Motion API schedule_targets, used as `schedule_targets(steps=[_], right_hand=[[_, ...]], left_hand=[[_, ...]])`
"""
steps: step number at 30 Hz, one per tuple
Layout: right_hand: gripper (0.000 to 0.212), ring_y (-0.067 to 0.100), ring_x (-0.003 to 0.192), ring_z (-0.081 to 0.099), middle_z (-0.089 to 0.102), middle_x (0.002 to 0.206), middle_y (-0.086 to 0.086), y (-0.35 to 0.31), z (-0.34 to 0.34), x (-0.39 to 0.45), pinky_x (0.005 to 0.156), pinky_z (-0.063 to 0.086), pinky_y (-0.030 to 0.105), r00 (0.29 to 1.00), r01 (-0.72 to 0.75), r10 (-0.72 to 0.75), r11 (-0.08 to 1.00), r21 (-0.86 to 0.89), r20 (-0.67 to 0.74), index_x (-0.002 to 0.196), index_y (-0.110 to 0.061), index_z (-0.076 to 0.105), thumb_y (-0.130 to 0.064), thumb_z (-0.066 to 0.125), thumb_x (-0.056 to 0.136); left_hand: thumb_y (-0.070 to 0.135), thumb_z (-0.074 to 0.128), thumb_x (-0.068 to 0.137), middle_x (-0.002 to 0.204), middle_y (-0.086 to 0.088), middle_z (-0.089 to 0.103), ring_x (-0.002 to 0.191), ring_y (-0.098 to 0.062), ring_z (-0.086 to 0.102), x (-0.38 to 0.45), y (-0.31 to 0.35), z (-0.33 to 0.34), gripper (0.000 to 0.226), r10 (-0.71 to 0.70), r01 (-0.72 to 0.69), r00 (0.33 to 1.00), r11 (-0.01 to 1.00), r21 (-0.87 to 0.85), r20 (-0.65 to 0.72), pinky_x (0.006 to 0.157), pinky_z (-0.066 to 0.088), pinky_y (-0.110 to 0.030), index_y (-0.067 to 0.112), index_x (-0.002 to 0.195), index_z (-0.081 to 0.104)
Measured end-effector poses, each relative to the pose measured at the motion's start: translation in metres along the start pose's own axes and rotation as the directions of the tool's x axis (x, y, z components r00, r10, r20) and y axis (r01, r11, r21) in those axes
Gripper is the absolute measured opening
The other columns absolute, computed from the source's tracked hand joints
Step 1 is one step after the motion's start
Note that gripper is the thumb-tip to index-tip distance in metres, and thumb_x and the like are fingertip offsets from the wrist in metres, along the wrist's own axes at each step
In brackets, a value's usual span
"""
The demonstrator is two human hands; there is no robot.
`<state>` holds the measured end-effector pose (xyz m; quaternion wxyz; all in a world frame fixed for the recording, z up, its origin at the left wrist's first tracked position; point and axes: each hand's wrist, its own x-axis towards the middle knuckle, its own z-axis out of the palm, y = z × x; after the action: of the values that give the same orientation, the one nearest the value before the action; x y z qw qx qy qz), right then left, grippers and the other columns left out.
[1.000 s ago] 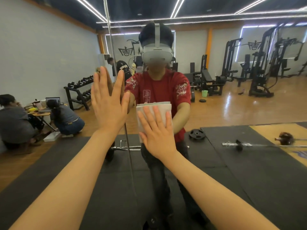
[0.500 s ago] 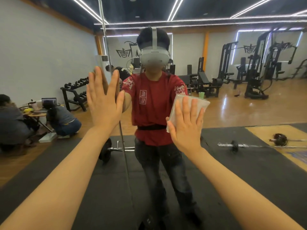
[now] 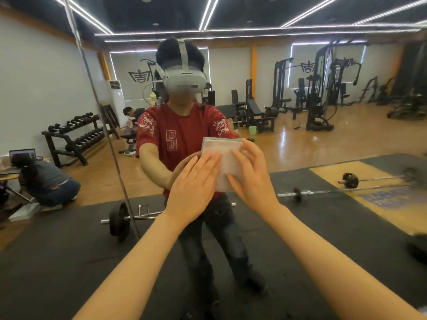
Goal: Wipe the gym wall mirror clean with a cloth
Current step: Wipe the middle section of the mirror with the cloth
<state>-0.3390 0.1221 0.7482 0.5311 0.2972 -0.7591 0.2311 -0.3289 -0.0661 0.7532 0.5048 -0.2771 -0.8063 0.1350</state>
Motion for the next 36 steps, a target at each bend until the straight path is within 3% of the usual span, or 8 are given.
schedule_targets(steps=[5, 11, 16, 21, 24, 30, 32, 36], right_hand=[[0.056, 0.035, 0.137, 0.032, 0.024, 0.151, 0.017, 0.060, -0.042, -0.033, 0.117, 0.018, 0.027, 0.993, -0.104, 0.092, 0.975, -0.194, -0.068, 0.138, -0.008, 0.040, -0.016, 0.061, 0.087], [0.064, 0.041, 0.147, 0.017, 0.014, 0.158, 0.024, 0.142, -0.090, -0.052, 0.113, 0.025, 0.058, 0.980, -0.196, 0.191, 0.907, -0.373, -0.052, 0.151, -0.011, 0.027, -0.028, 0.052, 0.095], [0.061, 0.037, 0.149, 0.012, 0.016, 0.162, 0.018, 0.172, -0.099, -0.056, 0.117, 0.020, 0.055, 0.977, -0.194, 0.214, 0.901, -0.387, 0.008, 0.154, -0.017, 0.025, -0.036, 0.044, 0.099], [0.059, 0.036, 0.148, 0.015, 0.019, 0.161, 0.017, 0.181, -0.094, -0.058, 0.114, 0.022, 0.055, 0.983, -0.171, 0.181, 0.903, -0.394, -0.014, 0.153, -0.016, 0.031, -0.036, 0.044, 0.099], [0.056, 0.035, 0.147, 0.017, 0.023, 0.160, 0.017, 0.184, -0.096, -0.060, 0.112, 0.024, 0.055, 0.988, -0.144, 0.152, 0.899, -0.414, -0.014, 0.151, -0.016, 0.036, -0.036, 0.044, 0.100], [0.055, 0.034, 0.146, 0.018, 0.021, 0.159, 0.016, 0.190, -0.097, -0.060, 0.111, 0.023, 0.051, 0.993, -0.113, 0.118, 0.908, -0.403, -0.012, 0.151, -0.015, 0.036, -0.033, 0.046, 0.099], [0.057, 0.036, 0.146, 0.018, 0.017, 0.158, 0.017, 0.195, -0.101, -0.065, 0.111, 0.024, 0.054, 0.992, -0.126, 0.128, 0.917, -0.377, -0.020, 0.151, -0.016, 0.035, -0.030, 0.050, 0.099], [0.060, 0.040, 0.147, 0.014, 0.015, 0.158, 0.022, 0.206, -0.111, -0.085, 0.112, 0.023, 0.059, 0.969, -0.232, 0.246, 0.897, -0.375, -0.013, 0.153, -0.020, 0.029, -0.029, 0.050, 0.097]], left_hand=[[0.033, 0.056, 0.095, 0.138, -0.017, 0.037, 0.130, -0.035, 0.036, 0.024, 0.018, 0.011, 0.063, -0.119, 0.121, 0.992, 0.987, 0.106, -0.028, 0.121, 0.007, -0.046, 0.012, 0.150, 0.035], [0.044, 0.039, 0.096, 0.160, -0.020, 0.009, 0.148, -0.035, 0.008, 0.039, 0.044, 0.031, 0.075, -0.172, 0.171, 0.985, 0.972, 0.164, -0.006, 0.123, -0.004, -0.044, 0.006, 0.155, 0.013], [0.049, 0.035, 0.093, 0.160, -0.021, 0.004, 0.148, -0.036, 0.000, 0.051, 0.065, 0.037, 0.067, -0.284, 0.282, 0.959, 0.948, 0.146, -0.008, 0.120, -0.008, -0.045, 0.035, 0.155, 0.014], [0.051, 0.058, 0.085, 0.157, -0.015, 0.018, 0.147, -0.034, 0.007, 0.026, 0.091, 0.061, 0.082, 0.099, -0.115, 0.992, 0.966, 0.233, 0.078, 0.121, 0.003, -0.045, 0.019, 0.153, 0.025], [0.047, 0.048, 0.090, 0.157, -0.012, 0.022, 0.151, -0.032, 0.003, 0.035, 0.087, 0.058, 0.074, 0.216, -0.230, 0.973, 0.940, 0.251, 0.081, 0.123, -0.002, -0.044, 0.012, 0.152, 0.026], [0.051, 0.040, 0.093, 0.162, -0.018, 0.012, 0.149, -0.035, 0.010, 0.144, 0.073, 0.020, 0.078, -0.122, 0.136, 0.989, 0.968, 0.212, -0.078, 0.121, -0.002, -0.045, 0.012, 0.156, 0.014], [0.050, 0.045, 0.093, 0.162, -0.017, 0.011, 0.148, -0.036, 0.011, 0.138, 0.087, 0.029, 0.080, -0.120, 0.131, 0.990, 0.973, 0.188, -0.068, 0.121, -0.001, -0.047, 0.012, 0.156, 0.015], [0.046, 0.054, 0.091, 0.162, -0.010, 0.016, 0.148, -0.035, 0.011, 0.063, 0.140, 0.076, 0.081, 0.258, -0.286, 0.954, 0.938, 0.197, 0.155, 0.122, -0.005, -0.049, 0.009, 0.154, 0.018]])
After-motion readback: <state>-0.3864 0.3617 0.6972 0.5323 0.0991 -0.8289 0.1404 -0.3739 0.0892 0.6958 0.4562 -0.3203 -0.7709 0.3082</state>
